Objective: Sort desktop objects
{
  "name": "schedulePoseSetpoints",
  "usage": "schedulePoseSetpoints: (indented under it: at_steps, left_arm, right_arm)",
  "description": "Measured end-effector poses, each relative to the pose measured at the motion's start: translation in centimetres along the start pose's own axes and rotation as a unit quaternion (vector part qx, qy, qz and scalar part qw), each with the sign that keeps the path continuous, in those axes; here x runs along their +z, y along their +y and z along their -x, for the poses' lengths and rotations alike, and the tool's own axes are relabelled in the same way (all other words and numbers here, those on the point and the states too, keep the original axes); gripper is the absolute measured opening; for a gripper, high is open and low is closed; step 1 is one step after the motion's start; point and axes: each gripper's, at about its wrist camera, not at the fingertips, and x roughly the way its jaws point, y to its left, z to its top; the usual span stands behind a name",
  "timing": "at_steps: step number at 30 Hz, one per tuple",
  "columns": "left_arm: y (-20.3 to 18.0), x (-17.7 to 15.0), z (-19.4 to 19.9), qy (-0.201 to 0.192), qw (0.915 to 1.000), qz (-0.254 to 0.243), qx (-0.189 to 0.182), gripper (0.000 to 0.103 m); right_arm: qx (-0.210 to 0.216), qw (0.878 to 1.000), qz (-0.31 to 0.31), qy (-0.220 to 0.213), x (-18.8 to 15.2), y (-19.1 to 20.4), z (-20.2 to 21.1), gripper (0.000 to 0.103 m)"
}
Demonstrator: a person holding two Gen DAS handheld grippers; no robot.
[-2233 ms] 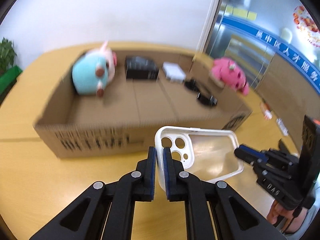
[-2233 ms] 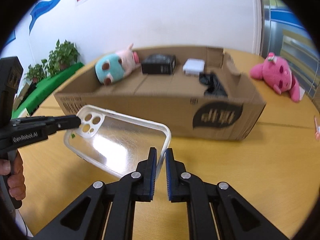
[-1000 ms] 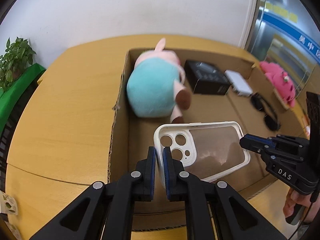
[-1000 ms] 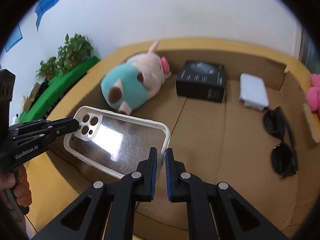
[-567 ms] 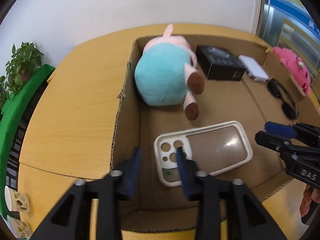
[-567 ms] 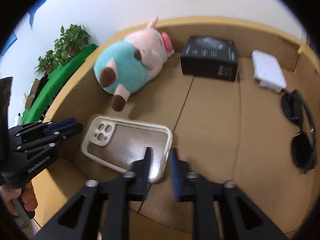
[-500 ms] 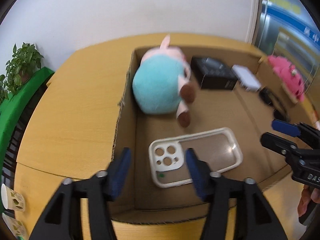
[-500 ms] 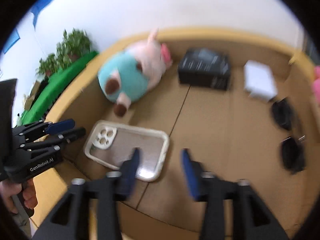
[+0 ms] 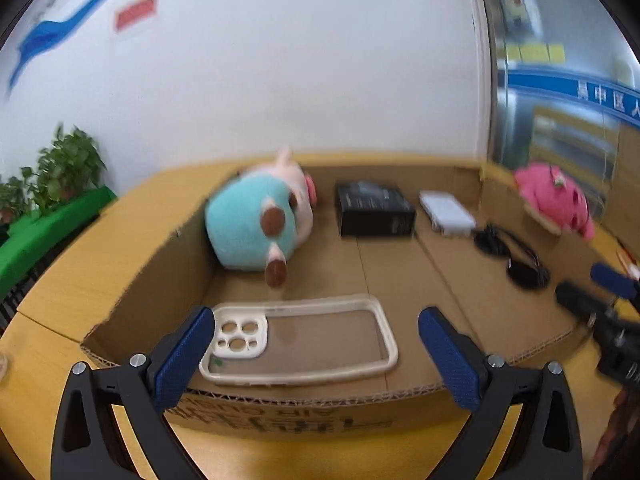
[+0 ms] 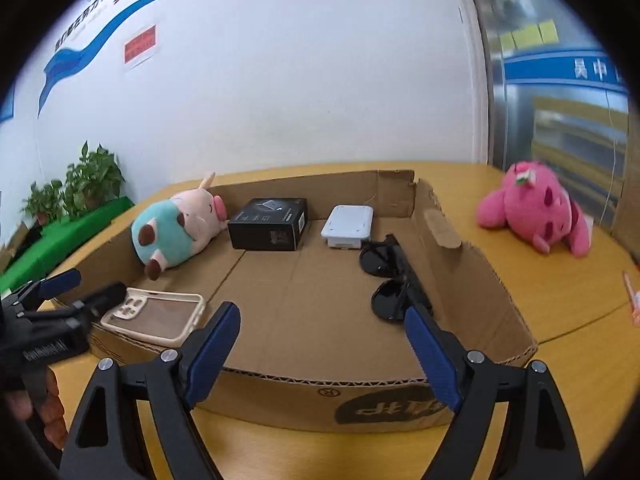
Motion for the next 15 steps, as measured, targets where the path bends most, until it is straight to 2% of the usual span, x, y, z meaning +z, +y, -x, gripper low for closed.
schedulePoseSetpoints:
  at_steps: [3,15]
  left_arm:
    - [-0.31,-0.61,0.02,-0.019,0.9997,0.002,0.015,0.103]
    - [-0.22,-0.69,0.2,-0.018,0.9998,0.001,0.013,0.103]
  right_arm:
    - [-0.009,0.999,0.029,-0.024,-0.82,0.83,0.08,0.089]
    - [-0.008,0.999,0.028,-0.024,-0.97,0.89,0.54,0.09]
